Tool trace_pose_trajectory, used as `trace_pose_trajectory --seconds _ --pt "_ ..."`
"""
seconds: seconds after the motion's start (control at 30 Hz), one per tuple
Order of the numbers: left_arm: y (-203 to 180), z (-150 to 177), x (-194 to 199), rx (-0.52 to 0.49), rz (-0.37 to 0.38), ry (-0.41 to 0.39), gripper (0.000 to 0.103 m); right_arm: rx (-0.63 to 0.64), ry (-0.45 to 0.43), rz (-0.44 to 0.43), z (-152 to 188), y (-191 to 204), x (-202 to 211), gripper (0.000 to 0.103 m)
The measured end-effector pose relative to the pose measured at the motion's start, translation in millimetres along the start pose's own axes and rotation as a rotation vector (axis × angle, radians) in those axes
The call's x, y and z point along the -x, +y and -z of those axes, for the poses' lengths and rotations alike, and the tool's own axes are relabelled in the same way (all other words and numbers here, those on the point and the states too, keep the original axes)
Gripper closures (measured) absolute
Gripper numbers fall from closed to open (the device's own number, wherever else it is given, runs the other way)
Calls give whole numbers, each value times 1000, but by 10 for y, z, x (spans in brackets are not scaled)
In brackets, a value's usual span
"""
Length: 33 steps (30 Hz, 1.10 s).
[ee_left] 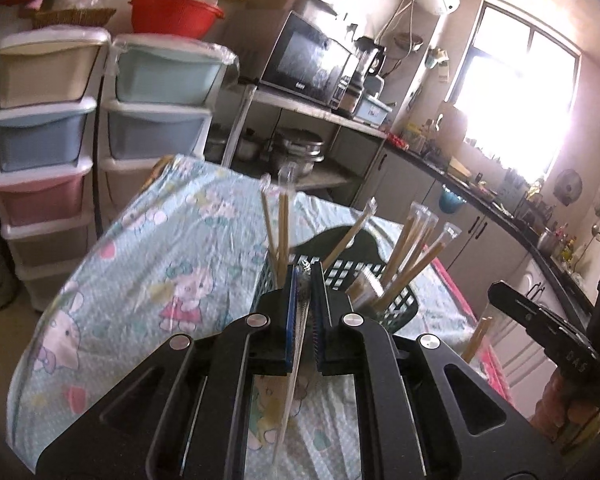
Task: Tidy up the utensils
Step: 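Lift the held chopsticks with both tools up above the green caddy, then lower the chopsticks with both tools into the caddy compartments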
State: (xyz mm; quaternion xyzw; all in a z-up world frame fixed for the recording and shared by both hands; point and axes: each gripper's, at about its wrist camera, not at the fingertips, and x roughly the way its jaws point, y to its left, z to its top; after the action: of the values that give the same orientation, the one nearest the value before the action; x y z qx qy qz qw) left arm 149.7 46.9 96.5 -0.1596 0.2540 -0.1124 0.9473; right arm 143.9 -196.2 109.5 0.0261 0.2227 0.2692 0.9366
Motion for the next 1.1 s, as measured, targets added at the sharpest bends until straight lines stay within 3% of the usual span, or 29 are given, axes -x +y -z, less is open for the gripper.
trace_pose_trajectory --seconds 0.73,1.1 --pt "-362 -651 200 -108 23 -152 99 26 -148 10 -556 -19 175 101" --pt "-415 -981 244 -116 10 -221 99 21 -199 26 -846 -85 196 101"
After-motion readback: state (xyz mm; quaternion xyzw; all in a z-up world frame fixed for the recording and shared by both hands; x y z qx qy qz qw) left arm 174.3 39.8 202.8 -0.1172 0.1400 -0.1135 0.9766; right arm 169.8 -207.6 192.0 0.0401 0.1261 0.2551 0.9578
